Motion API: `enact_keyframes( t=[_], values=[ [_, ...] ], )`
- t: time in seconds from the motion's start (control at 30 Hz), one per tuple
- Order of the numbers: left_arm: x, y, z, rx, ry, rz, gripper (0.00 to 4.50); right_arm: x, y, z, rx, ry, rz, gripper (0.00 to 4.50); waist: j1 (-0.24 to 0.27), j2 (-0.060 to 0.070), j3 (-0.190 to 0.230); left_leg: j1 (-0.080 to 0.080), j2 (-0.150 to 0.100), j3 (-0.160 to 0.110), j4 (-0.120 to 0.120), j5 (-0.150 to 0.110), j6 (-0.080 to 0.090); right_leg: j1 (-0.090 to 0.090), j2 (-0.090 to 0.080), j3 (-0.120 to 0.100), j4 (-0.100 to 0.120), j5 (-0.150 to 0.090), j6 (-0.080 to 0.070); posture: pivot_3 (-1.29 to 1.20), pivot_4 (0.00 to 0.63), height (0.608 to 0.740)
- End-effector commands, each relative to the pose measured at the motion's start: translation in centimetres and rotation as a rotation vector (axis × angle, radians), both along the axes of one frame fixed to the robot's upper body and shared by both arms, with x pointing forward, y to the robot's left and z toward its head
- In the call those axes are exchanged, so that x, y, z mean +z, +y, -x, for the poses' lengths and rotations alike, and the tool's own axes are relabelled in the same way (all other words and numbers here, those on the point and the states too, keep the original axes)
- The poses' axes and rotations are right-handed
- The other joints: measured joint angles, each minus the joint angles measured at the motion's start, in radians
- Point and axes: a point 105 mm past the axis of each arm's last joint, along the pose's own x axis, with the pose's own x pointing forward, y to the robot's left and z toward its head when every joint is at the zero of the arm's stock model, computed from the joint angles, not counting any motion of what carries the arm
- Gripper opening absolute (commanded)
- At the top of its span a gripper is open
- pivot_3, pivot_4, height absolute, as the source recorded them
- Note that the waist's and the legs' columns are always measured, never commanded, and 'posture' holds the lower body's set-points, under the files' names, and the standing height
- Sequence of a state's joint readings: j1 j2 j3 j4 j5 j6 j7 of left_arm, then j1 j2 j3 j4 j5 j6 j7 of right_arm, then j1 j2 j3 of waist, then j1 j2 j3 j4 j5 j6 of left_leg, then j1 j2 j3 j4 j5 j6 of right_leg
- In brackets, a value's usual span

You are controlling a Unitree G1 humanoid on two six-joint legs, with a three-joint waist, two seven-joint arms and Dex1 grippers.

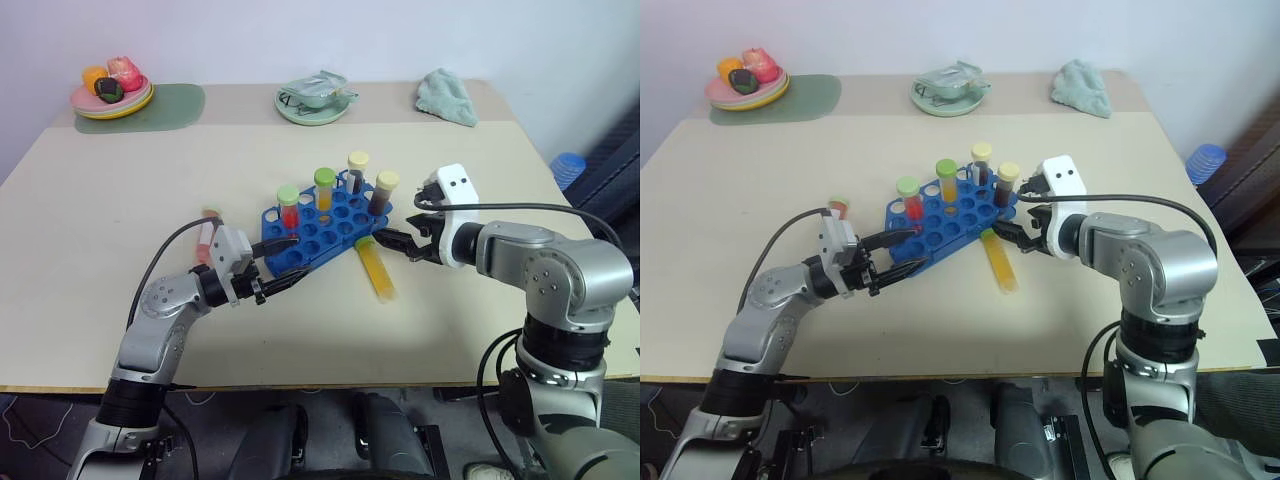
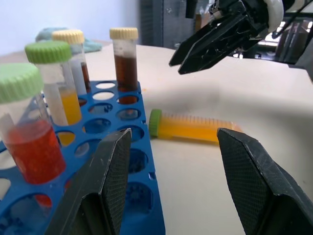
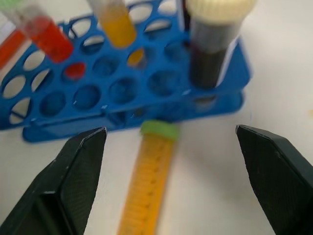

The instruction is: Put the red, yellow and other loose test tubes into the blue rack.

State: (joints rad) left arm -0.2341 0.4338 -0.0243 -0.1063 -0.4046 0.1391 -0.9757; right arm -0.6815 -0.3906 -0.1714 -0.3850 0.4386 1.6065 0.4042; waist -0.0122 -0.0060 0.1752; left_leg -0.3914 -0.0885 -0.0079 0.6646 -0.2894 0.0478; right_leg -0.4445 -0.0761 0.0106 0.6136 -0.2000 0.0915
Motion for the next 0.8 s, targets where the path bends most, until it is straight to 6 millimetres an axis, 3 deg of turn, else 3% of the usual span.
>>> enact_keyframes(
  t=[0.03,0.43,0.53,0.67,0.8],
  values=[
    [0.8,0.1,0.2,-0.011,-0.040,0.023,2.85,-0.7,0.9,-0.3,0.029,0.054,-0.004,4.30,0.000,0.000,0.000,0.000,0.000,0.000,0.000,0.000,0.000,0.000,0.000,0.000,0.000,0.000,0.000,0.00,0.150,0.740],
    [0.4,0.8,0.9,0.025,-0.038,0.030,2.85,-5.5,2.3,-1.7,0.038,0.161,0.097,4.30,-0.004,-0.001,0.000,0.000,0.000,0.000,0.000,0.000,0.000,0.000,0.000,0.000,0.000,0.000,0.000,0.00,0.150,0.740],
    [0.5,0.9,1.1,0.026,-0.038,0.028,2.85,-6.1,2.6,-2.1,0.045,0.147,0.129,3.59,-0.010,-0.001,-0.001,0.000,0.000,0.000,0.000,0.000,0.000,0.000,0.000,0.000,0.000,0.000,0.000,0.00,0.150,0.740],
    [0.5,1.1,1.1,0.027,-0.037,0.022,2.85,-6.5,2.9,-2.4,0.061,0.081,0.201,1.61,-0.010,-0.002,-0.001,0.001,0.000,0.000,0.000,0.001,-0.001,0.001,0.000,0.000,0.001,0.000,0.000,0.00,0.150,0.740],
    [0.5,1.1,1.2,0.027,-0.036,0.017,2.85,-6.3,2.7,-2.1,0.108,-0.012,0.293,1.61,-0.007,-0.002,-0.002,0.001,0.000,0.000,0.000,0.001,-0.001,0.001,0.000,0.000,0.000,0.000,0.000,0.00,0.150,0.740]
  ],
)
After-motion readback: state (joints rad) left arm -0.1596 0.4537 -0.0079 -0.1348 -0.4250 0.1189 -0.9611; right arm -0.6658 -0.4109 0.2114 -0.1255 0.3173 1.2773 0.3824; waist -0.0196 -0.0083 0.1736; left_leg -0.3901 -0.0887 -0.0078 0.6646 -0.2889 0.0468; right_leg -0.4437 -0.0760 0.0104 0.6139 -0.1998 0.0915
